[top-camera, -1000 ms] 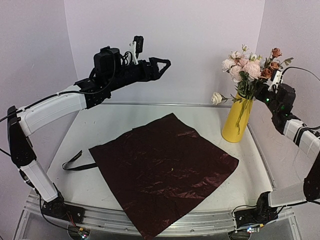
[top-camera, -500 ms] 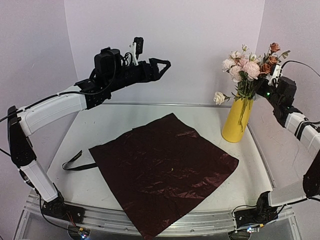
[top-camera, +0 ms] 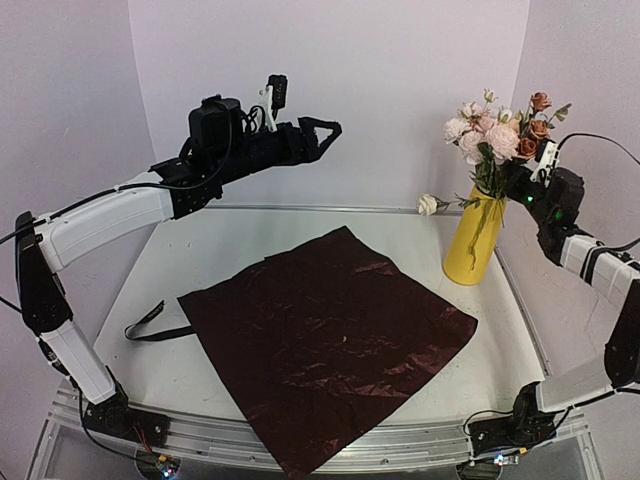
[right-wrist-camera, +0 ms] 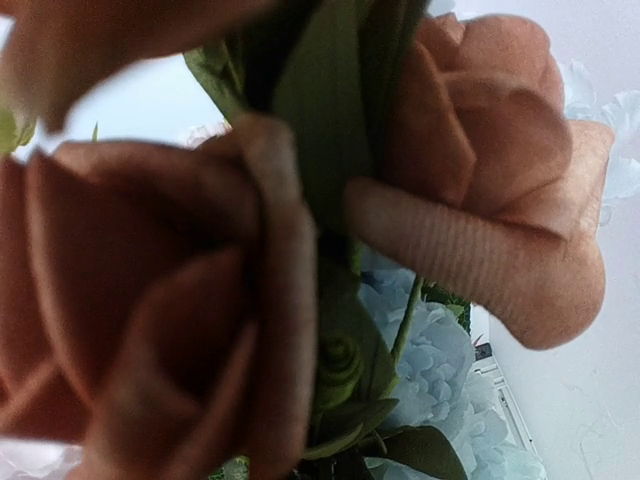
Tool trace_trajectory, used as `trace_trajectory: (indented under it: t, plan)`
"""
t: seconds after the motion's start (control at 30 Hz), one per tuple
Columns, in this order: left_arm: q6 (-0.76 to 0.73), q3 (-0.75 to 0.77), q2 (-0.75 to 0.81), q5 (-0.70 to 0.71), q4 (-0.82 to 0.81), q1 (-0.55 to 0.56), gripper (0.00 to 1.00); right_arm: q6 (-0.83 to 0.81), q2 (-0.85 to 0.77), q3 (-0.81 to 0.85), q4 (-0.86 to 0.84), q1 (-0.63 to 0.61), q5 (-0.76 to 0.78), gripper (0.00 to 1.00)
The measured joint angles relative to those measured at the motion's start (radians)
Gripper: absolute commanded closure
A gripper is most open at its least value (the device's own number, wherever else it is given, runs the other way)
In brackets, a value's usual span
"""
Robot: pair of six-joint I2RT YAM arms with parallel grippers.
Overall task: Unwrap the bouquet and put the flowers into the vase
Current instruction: Insert the fake flower into the vase.
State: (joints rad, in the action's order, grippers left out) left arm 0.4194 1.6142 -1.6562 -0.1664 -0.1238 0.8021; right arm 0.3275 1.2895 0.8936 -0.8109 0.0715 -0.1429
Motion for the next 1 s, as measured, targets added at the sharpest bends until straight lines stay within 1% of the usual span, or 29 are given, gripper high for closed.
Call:
trace_trajectory:
  t: [0.3, 0.53, 0.73, 1.0]
  plan:
    - [-0.001, 0.000, 0.000, -0.015, 0.000, 0.000, 0.12, -0.001, -0.010, 0.018, 0.035, 0.000, 0.001, 1.00]
    - [-0.001, 0.000, 0.000, -0.016, 0.000, 0.000, 0.12, -0.004, 0.039, 0.023, -0.058, 0.000, 0.003, 1.00]
    - [-0.001, 0.000, 0.000, -0.016, 0.000, 0.000, 0.12, 0.001, 0.047, 0.024, -0.114, 0.000, -0.001, 1.00]
    - [-0.002, 0.000, 0.000, -0.016, 0.000, -0.003, 0.12, 0.021, 0.048, 0.035, -0.142, 0.000, -0.012, 1.00]
